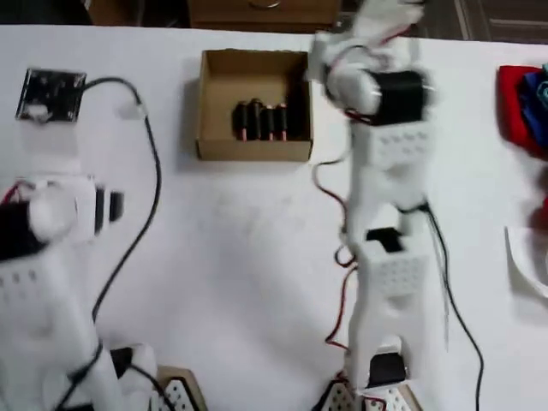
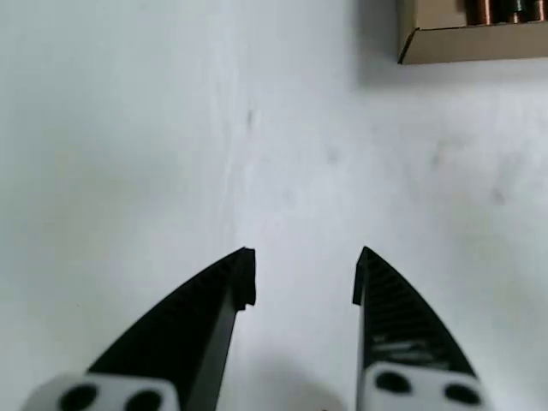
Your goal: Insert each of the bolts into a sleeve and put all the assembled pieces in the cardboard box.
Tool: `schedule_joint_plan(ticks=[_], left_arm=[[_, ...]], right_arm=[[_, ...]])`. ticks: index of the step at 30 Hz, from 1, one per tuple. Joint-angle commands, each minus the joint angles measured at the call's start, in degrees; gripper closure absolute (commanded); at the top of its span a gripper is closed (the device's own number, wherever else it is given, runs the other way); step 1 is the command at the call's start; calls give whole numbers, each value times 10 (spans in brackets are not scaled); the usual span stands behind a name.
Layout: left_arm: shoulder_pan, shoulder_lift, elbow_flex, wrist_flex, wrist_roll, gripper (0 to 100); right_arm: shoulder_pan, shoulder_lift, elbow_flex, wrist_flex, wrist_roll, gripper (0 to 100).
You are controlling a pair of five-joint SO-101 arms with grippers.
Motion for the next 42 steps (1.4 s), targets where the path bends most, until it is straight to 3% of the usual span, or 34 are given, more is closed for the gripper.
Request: schedule_joint_plan(ticks=[1,9,16,24,33,38,40,42], left_arm=[[9,-103,65,7,-3,794],[9,-373,265,-23,-4,793],[9,-652,486,-116,-4,793],[10,-643,645,-136,-3,793],[9,-643,896,-364,1,793],[19,-643,904,-310,2,794],[40,-643,904,-265,2,797],[64,-643,904,-271,19,797]], right_arm=[[25,-120,-18,16,-1,977],[122,-385,77,15,-1,977],[188,-619,472,15,-1,975],[187,-913,1047,6,-1,974],[188,-1192,1553,-215,0,974],[187,-1365,1792,-265,0,974],[185,-1372,1858,-266,0,974],[168,-1343,1905,-278,-2,978]])
